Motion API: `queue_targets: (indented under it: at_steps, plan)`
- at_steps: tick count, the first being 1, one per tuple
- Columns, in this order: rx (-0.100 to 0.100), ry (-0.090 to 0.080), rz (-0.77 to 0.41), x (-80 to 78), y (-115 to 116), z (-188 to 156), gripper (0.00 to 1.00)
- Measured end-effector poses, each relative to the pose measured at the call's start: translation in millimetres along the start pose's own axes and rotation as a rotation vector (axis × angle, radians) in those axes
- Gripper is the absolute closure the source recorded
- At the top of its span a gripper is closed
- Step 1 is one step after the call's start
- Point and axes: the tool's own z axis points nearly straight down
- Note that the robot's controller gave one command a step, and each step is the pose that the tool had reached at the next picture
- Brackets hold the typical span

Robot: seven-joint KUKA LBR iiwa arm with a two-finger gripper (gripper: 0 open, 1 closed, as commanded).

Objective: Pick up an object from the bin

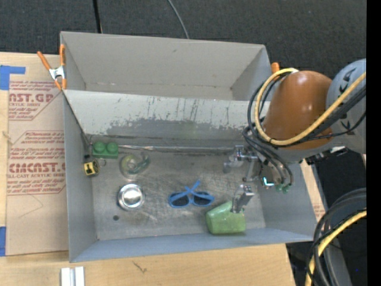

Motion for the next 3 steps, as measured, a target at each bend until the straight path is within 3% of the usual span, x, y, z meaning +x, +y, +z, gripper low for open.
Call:
queue_targets:
  at_steps: [1,2,3]
  plan:
    - [0.002,-0.017,-0.115,-42.2,52,115,0.0]
    - [-0.001,-0.008,-0.098,-14.9,66,86,0.0]
    - [0.0,-0.006,-0.054,-7.0,54,82,0.0]
